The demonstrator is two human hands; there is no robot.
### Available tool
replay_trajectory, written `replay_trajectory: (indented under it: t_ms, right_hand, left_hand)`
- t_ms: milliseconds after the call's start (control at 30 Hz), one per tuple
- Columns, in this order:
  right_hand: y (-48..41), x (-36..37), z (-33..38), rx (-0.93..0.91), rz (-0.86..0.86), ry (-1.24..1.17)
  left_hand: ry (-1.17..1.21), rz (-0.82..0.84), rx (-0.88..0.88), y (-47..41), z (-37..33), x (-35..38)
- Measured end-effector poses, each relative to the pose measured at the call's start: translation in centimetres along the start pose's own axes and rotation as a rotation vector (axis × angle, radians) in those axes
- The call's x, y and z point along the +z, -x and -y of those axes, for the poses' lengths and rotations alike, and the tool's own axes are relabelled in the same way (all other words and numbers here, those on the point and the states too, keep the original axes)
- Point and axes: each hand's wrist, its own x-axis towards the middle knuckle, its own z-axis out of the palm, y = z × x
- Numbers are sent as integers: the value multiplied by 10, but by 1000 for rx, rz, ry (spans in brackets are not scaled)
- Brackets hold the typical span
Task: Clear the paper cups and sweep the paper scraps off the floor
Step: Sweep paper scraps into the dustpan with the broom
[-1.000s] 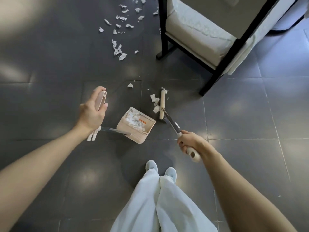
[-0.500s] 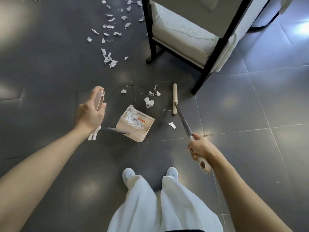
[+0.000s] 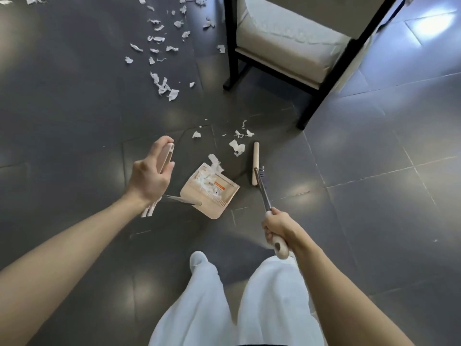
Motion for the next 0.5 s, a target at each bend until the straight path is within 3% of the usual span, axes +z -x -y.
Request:
replay_trajectory:
  t_ms: [133, 333, 500]
  right_hand:
    - [7, 57, 25, -11, 10, -116]
    - [25, 71, 36, -3, -43, -232]
    - [12, 65, 63, -69, -115, -112]
  left_hand:
    - [49, 12, -13, -5, 52, -34]
    - [75, 11, -62, -14, 88, -53]
    - [43, 41, -42, -38, 89, -53]
